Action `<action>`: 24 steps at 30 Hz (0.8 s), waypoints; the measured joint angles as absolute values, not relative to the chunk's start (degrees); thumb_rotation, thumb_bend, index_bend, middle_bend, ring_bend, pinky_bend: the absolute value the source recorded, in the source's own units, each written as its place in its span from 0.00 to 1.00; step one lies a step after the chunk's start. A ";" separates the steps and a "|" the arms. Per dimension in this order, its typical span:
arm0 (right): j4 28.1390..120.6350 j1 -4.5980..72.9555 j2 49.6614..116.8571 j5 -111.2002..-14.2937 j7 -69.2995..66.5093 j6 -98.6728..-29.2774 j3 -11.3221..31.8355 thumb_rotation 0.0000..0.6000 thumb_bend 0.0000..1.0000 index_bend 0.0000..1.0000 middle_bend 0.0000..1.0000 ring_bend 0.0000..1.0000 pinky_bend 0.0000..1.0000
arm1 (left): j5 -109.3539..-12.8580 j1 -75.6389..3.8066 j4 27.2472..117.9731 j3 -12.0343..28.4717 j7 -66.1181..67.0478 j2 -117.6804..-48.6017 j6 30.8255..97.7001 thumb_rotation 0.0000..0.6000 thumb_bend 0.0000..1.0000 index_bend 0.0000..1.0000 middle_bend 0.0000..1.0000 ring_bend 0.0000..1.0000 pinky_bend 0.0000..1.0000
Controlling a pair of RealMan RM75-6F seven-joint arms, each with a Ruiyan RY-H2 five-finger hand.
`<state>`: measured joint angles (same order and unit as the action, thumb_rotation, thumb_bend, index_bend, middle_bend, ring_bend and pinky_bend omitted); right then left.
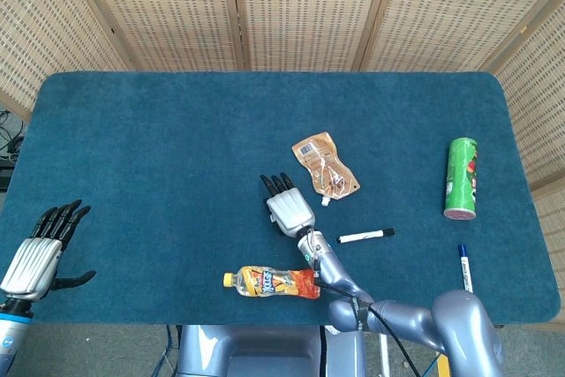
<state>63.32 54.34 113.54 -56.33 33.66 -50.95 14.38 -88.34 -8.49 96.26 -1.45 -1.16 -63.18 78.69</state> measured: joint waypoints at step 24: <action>81.56 53.40 100.15 -54.70 44.34 -59.79 17.58 1.00 0.40 0.53 0.02 0.00 0.00 | -90.11 -8.22 97.36 -1.86 -1.38 -62.61 79.92 1.00 0.11 0.00 0.00 0.00 0.00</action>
<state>81.56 53.40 100.15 -54.70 44.34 -59.79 17.58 -90.11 -8.22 97.36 -1.86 -1.38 -62.61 79.92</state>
